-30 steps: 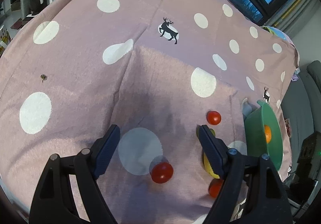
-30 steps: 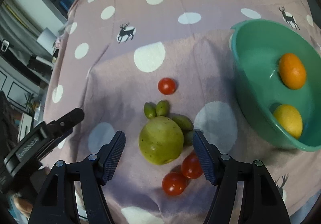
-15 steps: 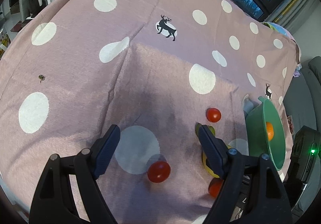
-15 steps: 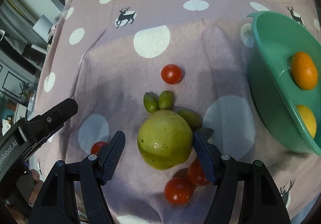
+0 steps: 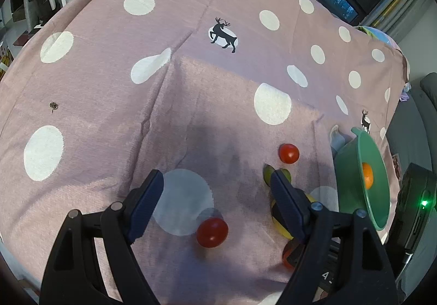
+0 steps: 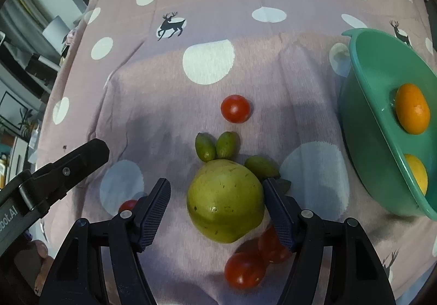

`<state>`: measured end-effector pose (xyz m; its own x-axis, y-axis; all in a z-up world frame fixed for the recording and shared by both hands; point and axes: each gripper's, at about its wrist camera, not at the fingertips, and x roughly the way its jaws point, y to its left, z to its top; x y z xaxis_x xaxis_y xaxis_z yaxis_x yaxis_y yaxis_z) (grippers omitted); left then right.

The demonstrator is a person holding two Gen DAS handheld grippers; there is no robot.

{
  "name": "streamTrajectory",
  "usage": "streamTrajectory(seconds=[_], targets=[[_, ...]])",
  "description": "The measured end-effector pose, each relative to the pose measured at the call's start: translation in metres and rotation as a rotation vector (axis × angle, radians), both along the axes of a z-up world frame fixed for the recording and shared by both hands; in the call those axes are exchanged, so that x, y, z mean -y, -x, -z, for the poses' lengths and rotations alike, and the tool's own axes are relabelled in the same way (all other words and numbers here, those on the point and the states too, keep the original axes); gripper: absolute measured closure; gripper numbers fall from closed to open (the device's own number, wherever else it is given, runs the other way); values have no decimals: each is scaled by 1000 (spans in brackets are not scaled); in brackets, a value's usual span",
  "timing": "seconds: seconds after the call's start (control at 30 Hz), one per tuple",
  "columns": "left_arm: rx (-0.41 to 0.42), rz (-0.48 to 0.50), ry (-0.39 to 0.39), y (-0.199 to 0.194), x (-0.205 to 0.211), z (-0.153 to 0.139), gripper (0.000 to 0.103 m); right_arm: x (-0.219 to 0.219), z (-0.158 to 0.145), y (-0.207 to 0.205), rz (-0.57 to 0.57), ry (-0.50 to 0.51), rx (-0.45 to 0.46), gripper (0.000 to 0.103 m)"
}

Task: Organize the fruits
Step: 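Move the right gripper back over the green pear on the tablecloth, then lower the right gripper around the green pear and close on it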

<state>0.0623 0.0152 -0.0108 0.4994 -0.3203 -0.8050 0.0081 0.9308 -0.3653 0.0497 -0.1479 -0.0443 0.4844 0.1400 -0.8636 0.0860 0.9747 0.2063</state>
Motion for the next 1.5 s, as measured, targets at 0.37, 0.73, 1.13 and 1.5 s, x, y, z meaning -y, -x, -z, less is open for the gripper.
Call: streamTrajectory(seconds=[0.37,0.73,1.13,1.5], targets=[[-1,-1,-3,1,0,1,23,7,1,0,40,-23,23,46],[-1,-1,-8,2,-3,1,23,15,3,0,66,-128,31,46],[0,1,-15,3,-5,0,23,13,-3,-1,72,-170,68,47],[-6,-3,-17,3,-8,1,23,15,-3,-1,78,-187,46,47]])
